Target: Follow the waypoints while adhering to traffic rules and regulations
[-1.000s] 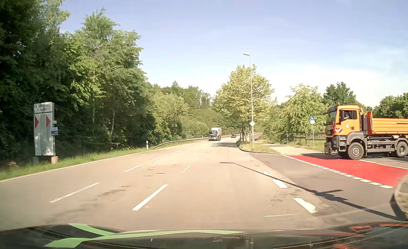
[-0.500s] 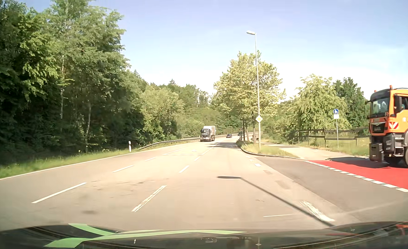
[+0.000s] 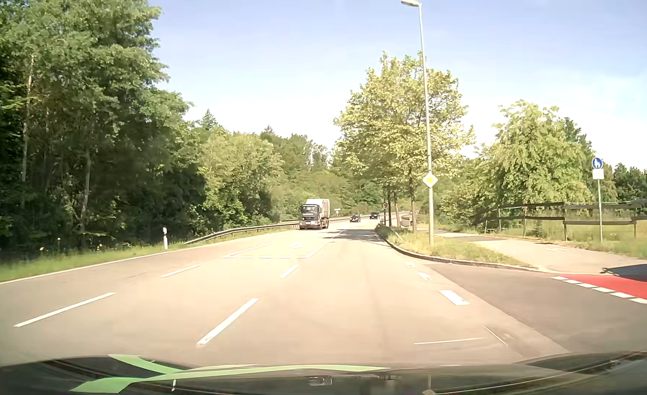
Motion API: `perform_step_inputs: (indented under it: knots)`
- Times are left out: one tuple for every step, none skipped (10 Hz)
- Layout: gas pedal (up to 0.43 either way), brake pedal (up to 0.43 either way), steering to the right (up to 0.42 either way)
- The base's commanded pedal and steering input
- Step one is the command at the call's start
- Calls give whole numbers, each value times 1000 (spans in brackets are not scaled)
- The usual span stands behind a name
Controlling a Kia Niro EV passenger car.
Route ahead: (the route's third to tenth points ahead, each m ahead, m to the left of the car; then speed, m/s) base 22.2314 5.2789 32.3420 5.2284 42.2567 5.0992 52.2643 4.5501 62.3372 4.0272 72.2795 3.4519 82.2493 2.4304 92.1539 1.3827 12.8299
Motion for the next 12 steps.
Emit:
perform_step_inputs:
  knots:
    - [0,0,3]
    - [0,0,2]
    - [0,0,2]
    - [0,0,3]
    - [0,0,2]
    - [0,0,2]
    - [0,0,2]
    - [0,0,2]
    - [0,0,3]
    - [0,0,2]
    - [0,0,2]
    - [0,0,2]
